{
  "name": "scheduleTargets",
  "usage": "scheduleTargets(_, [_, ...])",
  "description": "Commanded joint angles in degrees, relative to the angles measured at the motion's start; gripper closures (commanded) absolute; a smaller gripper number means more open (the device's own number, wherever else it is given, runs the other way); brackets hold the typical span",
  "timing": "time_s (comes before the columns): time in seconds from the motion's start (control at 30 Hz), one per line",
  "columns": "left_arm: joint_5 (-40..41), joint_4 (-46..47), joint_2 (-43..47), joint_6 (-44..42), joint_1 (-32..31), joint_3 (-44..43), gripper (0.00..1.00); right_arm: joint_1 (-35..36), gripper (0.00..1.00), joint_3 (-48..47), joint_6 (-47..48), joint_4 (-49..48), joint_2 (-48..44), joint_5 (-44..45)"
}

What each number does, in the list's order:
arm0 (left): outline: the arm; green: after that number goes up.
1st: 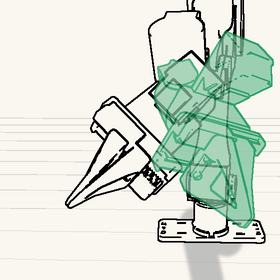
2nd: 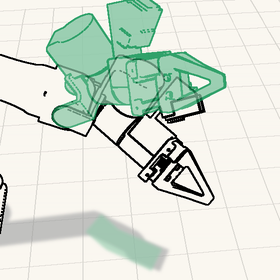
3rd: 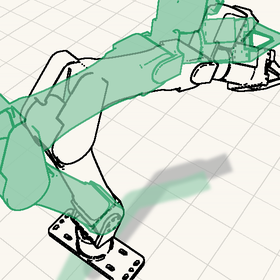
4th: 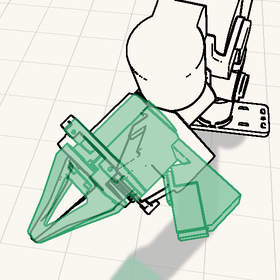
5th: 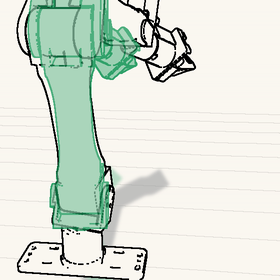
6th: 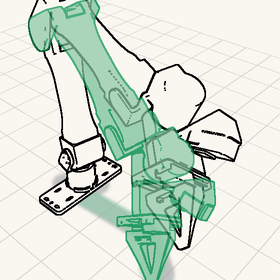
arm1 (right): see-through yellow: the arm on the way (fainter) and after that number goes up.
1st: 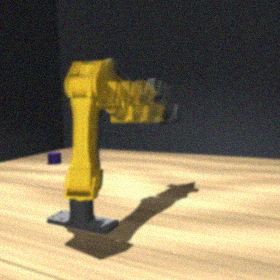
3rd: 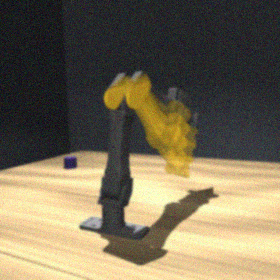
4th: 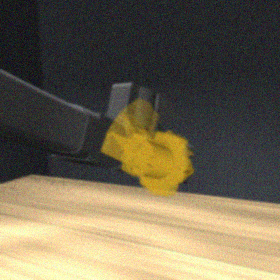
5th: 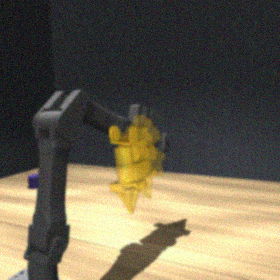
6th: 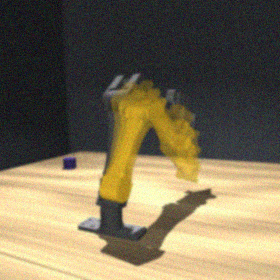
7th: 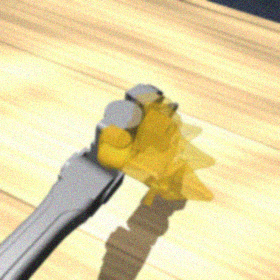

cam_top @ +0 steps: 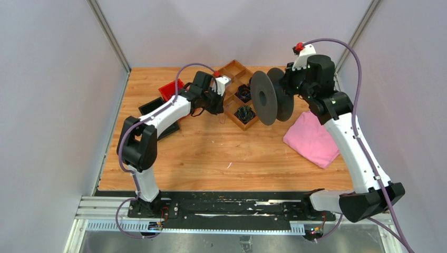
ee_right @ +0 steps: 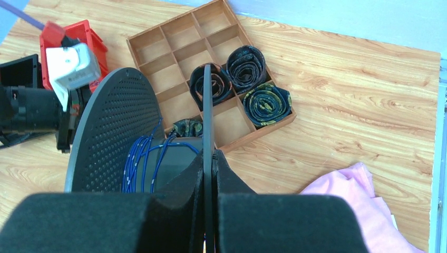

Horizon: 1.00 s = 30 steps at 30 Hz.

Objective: Wrap the cables
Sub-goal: Wrap the cable around the cable reel.

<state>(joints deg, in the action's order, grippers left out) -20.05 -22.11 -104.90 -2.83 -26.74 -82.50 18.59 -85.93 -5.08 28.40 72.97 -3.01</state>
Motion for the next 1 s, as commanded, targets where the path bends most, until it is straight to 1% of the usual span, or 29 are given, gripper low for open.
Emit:
scheduleTargets(0.0, [4.7,0.2,2.9,-4.4,-2.4,2.9,1.0,-1.9,0.99,-4.9,-3.3,-2.0,0.0,4.0])
scheduleTargets(0.23, [7.5,3.0,4.2,-7.2,-7.7,7.1,1.0,-2.4,0.99,-6.9,-4.2,-1.7,1.2,8.9])
scheduleTargets(0.5, [8.7,6.1,4.4,-8.9,-12.3,11.3,1.0,-3.2,0.99,-8.2,-5.2,-1.8,2.7,13.4])
scheduleTargets(0.97, [5.6,9.8,5.9,-10.3,-17.9,14.9,1.0,-3.4,1.0,-7.7,-6.5,-3.1,5.5,16.1])
